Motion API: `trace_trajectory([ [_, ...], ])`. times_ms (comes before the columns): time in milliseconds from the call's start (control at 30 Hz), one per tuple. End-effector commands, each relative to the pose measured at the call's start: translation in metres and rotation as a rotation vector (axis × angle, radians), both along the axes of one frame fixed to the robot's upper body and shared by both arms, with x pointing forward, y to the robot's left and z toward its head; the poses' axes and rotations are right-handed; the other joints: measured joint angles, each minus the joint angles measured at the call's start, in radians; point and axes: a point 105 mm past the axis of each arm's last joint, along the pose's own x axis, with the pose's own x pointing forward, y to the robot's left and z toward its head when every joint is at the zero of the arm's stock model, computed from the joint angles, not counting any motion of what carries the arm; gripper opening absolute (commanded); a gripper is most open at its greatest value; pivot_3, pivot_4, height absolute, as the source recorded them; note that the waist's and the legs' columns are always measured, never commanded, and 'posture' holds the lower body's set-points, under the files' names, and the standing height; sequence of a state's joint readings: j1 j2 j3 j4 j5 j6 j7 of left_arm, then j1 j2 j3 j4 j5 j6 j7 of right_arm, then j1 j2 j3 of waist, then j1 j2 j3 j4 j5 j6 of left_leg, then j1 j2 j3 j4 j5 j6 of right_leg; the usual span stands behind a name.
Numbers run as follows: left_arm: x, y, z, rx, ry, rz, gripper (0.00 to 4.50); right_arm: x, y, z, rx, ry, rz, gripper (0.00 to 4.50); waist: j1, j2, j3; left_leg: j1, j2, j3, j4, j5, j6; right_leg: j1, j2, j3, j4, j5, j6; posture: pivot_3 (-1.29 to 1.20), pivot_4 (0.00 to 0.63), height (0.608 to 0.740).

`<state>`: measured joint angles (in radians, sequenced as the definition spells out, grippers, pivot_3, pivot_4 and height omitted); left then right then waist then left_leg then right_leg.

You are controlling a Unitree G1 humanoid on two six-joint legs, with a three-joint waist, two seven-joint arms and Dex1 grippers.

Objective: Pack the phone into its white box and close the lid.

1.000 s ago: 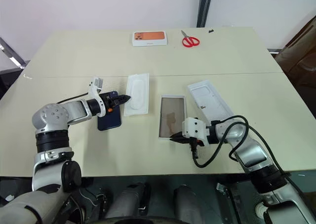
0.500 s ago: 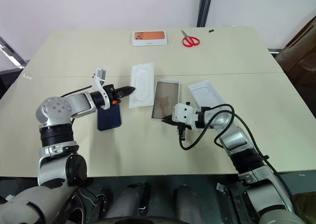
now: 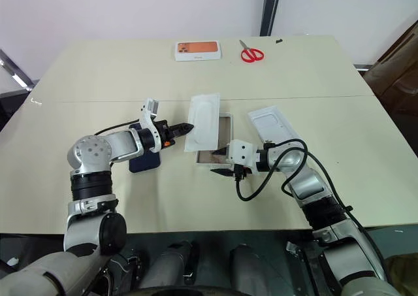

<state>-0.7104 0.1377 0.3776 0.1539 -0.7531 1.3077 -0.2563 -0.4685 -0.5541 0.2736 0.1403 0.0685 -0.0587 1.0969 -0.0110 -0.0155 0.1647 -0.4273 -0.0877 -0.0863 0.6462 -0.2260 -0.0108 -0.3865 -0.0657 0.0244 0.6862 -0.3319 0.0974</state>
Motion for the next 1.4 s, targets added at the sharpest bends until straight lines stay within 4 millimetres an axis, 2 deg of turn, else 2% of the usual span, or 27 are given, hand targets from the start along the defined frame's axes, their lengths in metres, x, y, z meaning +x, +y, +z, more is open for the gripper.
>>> trace_trajectory([
  [33,-0.001,-0.005,0.008,0.006,-0.046,-0.015,0.00,-0.002,-0.017,0.022,0.044,-0.064,-0.035,3.86,0.002,0.000,0.000,0.000,0.000,0.000,0.000,0.000,0.000,0.000,0.000,0.000,0.000,0.000,0.000,0.00,0.150,0.734],
  [300,-0.007,-0.022,-0.005,0.057,-0.031,-0.055,0.00,0.000,-0.083,0.037,0.108,-0.065,-0.272,3.86,0.001,0.000,0.000,0.000,0.000,0.000,0.000,0.000,0.000,0.001,0.000,0.000,-0.001,0.000,0.000,0.00,0.150,0.734],
  [467,-0.005,-0.023,-0.010,0.083,-0.027,-0.026,0.00,0.003,-0.090,0.035,0.116,-0.087,-0.326,3.86,-0.001,0.000,0.000,0.000,0.000,0.000,-0.001,0.000,0.000,0.000,0.000,0.000,0.000,0.000,0.000,0.00,0.150,0.734],
  [567,-0.004,-0.025,-0.008,0.072,-0.028,-0.020,0.85,0.003,-0.085,0.034,0.119,-0.096,-0.318,3.90,0.001,0.000,0.000,0.000,0.000,0.000,-0.001,0.000,0.000,0.000,0.000,0.001,0.000,0.000,0.000,0.00,0.150,0.734],
  [767,-0.003,-0.025,0.001,0.076,-0.063,-0.002,3.75,0.011,-0.081,0.037,0.136,-0.123,-0.326,3.90,0.002,0.000,0.000,0.000,0.000,0.000,0.000,0.000,0.000,0.001,0.000,0.000,-0.001,0.000,0.000,0.00,0.150,0.734],
  [867,-0.006,-0.027,0.015,0.024,-0.091,-0.025,3.75,0.018,-0.077,0.043,0.161,-0.151,-0.327,3.90,0.001,0.000,0.000,0.000,0.000,0.000,0.000,0.000,0.000,0.001,0.000,0.000,0.000,0.000,0.000,0.00,0.150,0.734],
  [1167,-0.012,-0.025,0.023,0.063,-0.128,-0.044,3.75,0.029,-0.069,0.047,0.174,-0.193,-0.317,3.90,0.003,0.000,0.000,0.000,0.000,0.000,0.000,0.000,0.000,0.001,0.000,0.000,0.000,0.000,0.000,0.00,0.150,0.734],
  [1400,-0.016,-0.012,0.038,0.055,-0.180,-0.056,3.75,0.037,-0.057,0.058,0.206,-0.214,-0.321,3.90,-0.004,0.000,0.000,0.000,0.000,0.001,-0.001,0.000,0.000,0.000,0.001,0.001,0.000,0.000,0.000,0.00,0.150,0.734],
])
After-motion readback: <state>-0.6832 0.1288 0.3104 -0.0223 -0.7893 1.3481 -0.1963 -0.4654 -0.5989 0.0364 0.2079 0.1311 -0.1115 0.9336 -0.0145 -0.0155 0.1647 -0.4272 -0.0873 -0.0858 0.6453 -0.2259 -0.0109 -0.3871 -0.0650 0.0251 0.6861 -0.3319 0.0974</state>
